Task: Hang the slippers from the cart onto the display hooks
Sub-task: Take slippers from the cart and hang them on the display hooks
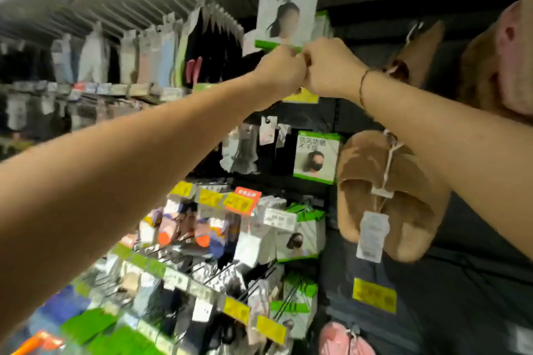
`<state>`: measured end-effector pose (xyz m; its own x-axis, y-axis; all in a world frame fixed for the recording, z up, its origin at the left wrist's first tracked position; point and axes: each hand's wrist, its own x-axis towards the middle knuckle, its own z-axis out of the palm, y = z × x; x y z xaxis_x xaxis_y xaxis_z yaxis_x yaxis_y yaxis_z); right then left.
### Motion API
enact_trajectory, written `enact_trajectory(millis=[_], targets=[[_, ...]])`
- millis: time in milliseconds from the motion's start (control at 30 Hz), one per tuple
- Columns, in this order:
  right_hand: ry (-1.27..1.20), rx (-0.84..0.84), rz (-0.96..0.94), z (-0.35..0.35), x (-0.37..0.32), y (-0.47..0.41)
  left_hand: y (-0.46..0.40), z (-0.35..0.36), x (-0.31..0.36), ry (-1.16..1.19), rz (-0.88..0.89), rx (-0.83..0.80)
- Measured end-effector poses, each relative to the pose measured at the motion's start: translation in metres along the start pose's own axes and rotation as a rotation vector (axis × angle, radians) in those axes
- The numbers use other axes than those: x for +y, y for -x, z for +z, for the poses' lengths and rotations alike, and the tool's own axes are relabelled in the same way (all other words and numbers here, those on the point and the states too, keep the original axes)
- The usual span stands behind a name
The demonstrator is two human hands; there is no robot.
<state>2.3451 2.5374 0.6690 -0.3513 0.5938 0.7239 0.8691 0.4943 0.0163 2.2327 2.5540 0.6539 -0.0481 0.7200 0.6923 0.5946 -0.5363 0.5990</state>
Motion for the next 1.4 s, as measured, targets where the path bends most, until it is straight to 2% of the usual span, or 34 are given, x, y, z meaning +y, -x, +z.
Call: enact_trajectory(millis=[67,200,300,400,500,633,867,1033,1167,1233,1333,1400], targets=[[-0.041,-0.072,-0.058,0.035,-0.053,0.023,0.051,-0.032,-0.049,-0.054,-0.074,0.022],[-0.158,-0.203,-0.119,0.126,-0.137,0.081,0.156,-0.079,-0.139,-0.326,-0.163,0.009],[-0.25,-0.325,-0.159,0.201,-0.184,0.13,0.23,-0.095,-0.206,-0.5,-0.254,-0.076],[-0.325,-0.457,-0.192,0.278,-0.224,0.191,0.305,-0.1,-0.271,-0.635,-0.389,-0.232],[-0.4,-0.592,-0.229,0.338,-0.264,0.252,0.376,-0.103,-0.322,-0.655,-0.519,-0.346],[-0.447,-0.777,-0.238,0.408,-0.303,0.316,0.454,-0.096,-0.388,-0.645,-0.678,-0.397],[-0.527,-1.073,-0.242,0.541,-0.344,0.429,0.58,-0.07,-0.499,-0.611,-0.994,-0.525],[-0.581,-1.237,-0.248,0.621,-0.373,0.505,0.671,-0.053,-0.58,-0.744,-1.171,-0.833],[-0.424,-1.458,-0.351,0.665,-0.387,0.56,0.716,-0.032,-0.626,-0.699,-1.258,-1.052],[-0.332,-1.575,-0.401,0.68,-0.387,0.59,0.735,-0.02,-0.645,-0.75,-1.297,-1.047],[-0.407,-1.62,-0.28,0.709,-0.387,0.633,0.758,-0.011,-0.662,-0.921,-1.321,-0.956],[-0.519,-1.651,-0.146,0.722,-0.393,0.651,0.771,-0.008,-0.67,-1.03,-1.321,-0.979]])
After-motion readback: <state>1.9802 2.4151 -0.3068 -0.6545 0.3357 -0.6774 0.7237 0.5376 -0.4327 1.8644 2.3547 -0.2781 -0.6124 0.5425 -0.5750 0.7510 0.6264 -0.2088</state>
